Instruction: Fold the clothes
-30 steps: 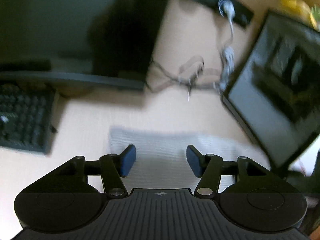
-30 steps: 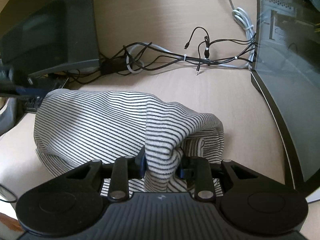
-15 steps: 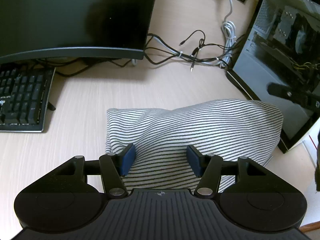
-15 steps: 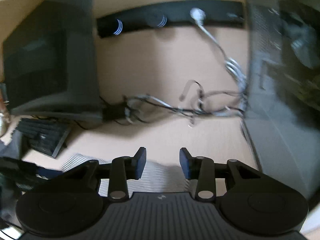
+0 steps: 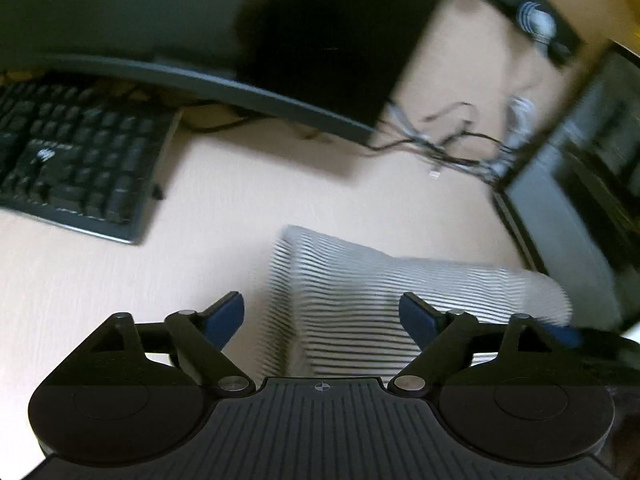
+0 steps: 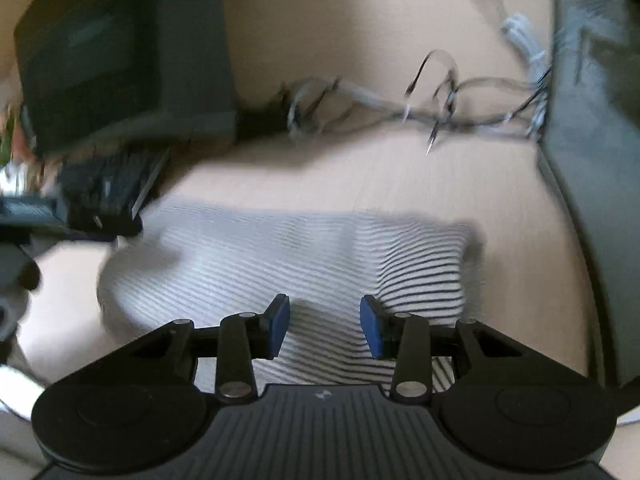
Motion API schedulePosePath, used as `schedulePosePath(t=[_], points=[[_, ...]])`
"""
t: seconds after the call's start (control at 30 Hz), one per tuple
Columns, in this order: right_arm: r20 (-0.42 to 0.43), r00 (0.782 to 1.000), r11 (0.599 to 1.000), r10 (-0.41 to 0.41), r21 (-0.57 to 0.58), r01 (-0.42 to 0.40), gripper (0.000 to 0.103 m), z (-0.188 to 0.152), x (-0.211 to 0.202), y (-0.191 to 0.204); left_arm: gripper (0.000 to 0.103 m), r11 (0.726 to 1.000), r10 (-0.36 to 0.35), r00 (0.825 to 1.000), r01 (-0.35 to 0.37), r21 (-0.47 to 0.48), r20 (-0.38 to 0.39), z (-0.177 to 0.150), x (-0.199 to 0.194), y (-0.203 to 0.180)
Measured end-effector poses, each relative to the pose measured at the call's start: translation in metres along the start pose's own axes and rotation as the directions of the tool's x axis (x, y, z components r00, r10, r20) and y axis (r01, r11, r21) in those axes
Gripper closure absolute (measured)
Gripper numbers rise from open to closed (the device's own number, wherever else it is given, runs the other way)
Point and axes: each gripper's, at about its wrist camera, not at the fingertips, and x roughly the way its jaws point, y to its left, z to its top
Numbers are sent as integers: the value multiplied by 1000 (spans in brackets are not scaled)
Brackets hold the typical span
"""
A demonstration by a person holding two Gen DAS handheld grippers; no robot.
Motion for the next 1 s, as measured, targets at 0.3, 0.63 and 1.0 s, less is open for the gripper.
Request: schedulePosePath(t=[0.3,0.63,1.0], points=[[-57,998,965,-40,258,53,42,18,37,-57,33,992,-63,993,52,-112,-104,14,39,12],[137,989,986,52,153,-73,80,76,54,-48,65,997,-64,995,61,39,82,67,25,-11],[42,998,984,-37,179,29,62,-3,35,-68,65,997,-24,999,21,77,36,-9,3,-10]])
